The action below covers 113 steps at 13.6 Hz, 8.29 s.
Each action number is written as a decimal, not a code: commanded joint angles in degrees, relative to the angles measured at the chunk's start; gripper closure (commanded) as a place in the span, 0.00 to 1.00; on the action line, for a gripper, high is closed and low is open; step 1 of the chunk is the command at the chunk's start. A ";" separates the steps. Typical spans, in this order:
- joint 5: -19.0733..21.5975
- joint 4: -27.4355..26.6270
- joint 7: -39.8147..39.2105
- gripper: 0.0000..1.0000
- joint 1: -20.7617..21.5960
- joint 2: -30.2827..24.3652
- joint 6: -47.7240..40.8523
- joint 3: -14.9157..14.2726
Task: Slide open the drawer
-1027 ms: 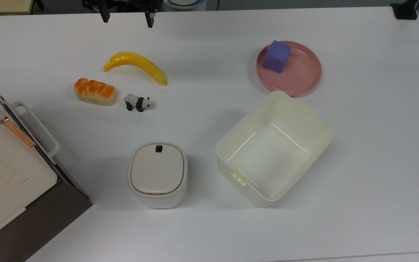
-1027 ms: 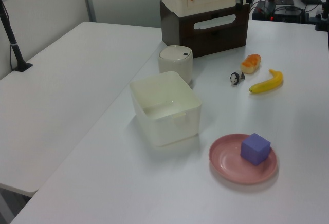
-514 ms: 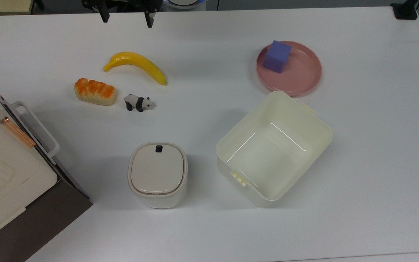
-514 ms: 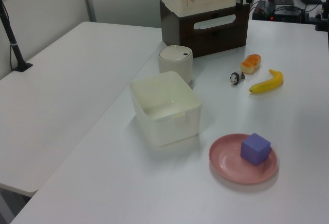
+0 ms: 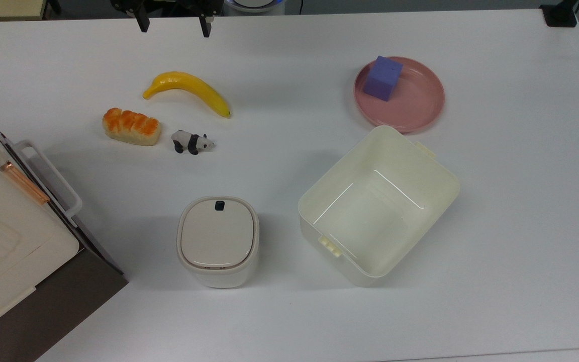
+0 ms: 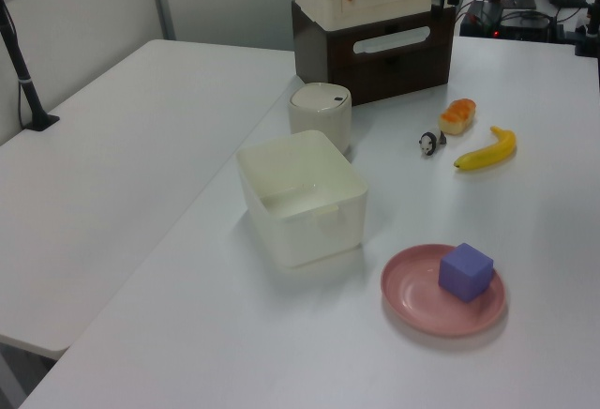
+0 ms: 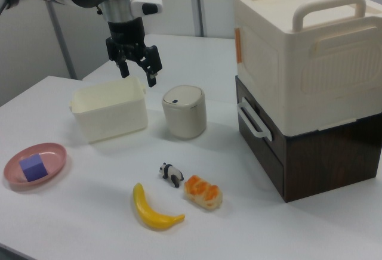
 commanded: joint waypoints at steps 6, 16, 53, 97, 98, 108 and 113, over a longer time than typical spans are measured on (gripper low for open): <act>-4.69 -3.35 -32.02 0.00 -5.36 -1.09 1.09 -0.10; -13.49 -6.97 -38.76 0.00 -10.55 8.22 26.12 -0.19; -23.87 -3.63 -24.35 0.00 -11.35 21.59 36.60 5.87; -3.92 2.61 -4.86 0.00 -16.53 2.43 -5.23 15.72; -3.31 2.53 -2.66 0.00 -16.53 1.82 -5.67 15.72; -1.19 2.61 5.71 0.00 0.78 -0.21 -4.97 -1.42; -1.11 2.53 1.95 0.00 0.78 -0.29 -3.13 -1.95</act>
